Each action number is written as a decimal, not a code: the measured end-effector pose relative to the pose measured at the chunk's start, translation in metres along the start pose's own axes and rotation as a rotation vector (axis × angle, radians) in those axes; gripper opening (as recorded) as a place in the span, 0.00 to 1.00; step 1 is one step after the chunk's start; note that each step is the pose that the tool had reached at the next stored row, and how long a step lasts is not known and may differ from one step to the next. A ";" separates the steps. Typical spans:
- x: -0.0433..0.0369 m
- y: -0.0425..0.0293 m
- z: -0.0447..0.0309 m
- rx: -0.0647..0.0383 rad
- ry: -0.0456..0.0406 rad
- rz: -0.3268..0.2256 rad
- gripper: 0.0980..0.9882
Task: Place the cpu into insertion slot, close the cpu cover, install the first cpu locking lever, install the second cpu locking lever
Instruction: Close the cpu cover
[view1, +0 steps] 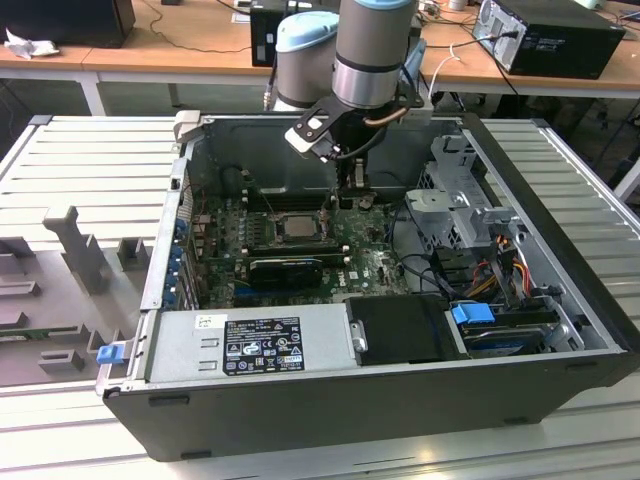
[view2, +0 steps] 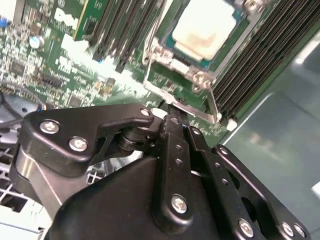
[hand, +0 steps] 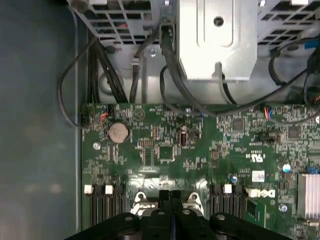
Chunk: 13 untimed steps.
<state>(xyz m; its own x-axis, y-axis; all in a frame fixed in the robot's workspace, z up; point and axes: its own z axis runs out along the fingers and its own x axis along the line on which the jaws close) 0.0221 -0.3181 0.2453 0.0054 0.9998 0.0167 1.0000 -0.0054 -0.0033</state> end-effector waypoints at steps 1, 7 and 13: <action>0.0000 -0.0049 0.0001 0.000 0.0000 0.000 0.01; -0.0001 -0.0200 0.0007 0.000 -0.0001 0.000 0.01; -0.0002 -0.0267 0.0061 -0.002 0.0009 -0.001 0.01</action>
<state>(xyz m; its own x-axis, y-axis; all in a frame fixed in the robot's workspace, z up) -0.0046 -0.3180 0.2392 0.0049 0.9998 0.0176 1.0000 -0.0048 -0.0010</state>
